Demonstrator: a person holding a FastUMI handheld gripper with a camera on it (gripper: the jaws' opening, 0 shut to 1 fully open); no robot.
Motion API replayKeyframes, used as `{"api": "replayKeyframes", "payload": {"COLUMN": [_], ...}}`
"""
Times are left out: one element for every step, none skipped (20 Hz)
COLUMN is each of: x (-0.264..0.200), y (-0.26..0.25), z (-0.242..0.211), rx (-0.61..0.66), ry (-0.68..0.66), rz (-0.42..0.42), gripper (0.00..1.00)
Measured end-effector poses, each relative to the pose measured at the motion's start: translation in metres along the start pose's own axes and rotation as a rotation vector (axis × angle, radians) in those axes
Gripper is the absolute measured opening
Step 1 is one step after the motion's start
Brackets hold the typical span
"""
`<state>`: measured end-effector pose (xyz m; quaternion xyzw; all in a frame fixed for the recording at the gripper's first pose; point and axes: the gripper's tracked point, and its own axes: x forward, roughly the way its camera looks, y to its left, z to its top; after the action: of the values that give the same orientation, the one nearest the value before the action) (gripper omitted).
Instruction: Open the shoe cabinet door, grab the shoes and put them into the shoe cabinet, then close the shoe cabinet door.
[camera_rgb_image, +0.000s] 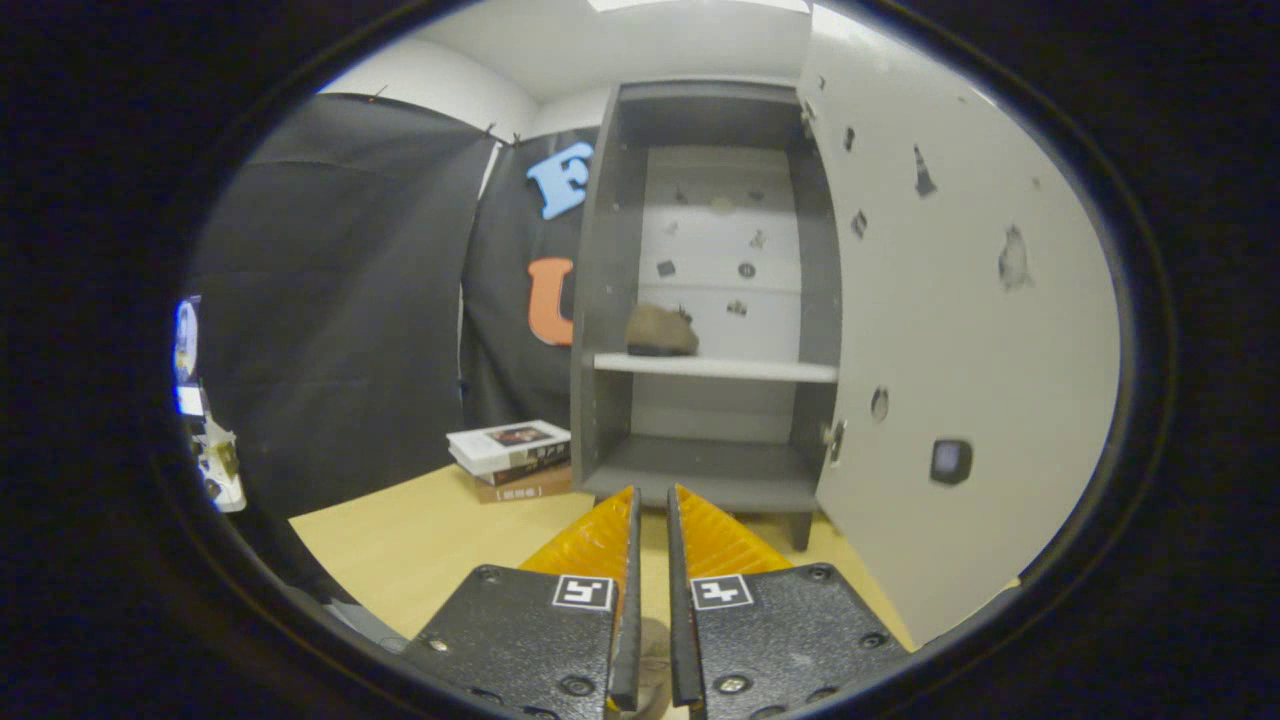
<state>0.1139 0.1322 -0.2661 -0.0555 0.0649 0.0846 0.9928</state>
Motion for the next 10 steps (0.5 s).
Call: {"api": "replayKeyframes", "payload": {"x": [-0.001, -0.002, 0.000, 0.003, 0.005, 0.006, 0.007, 0.007, 0.006, 0.003], "y": [0.003, 0.003, 0.003, 0.003, 0.004, 0.003, 0.002, 0.003, 0.006, 0.011], "z": [0.008, 0.003, -0.006, -0.014, -0.023, -0.033, -0.045, -0.062, -0.083, -0.104], "rx": [0.010, 0.032, 0.043, 0.062, 0.068, 0.072, 0.077, 0.084, 0.088, 0.083], "ry": [-0.008, 0.026, 0.068, 0.094, 0.119, 0.139, 0.160, 0.196, 0.239, 0.291], "rz": [0.012, 0.018, 0.031, 0.047, 0.061, 0.072, 0.075, 0.069, 0.070, 0.069], "gripper": [0.15, 0.15, 0.12, 0.10, 0.10, 0.10, 0.10, 0.10, 0.10, 0.10]}}
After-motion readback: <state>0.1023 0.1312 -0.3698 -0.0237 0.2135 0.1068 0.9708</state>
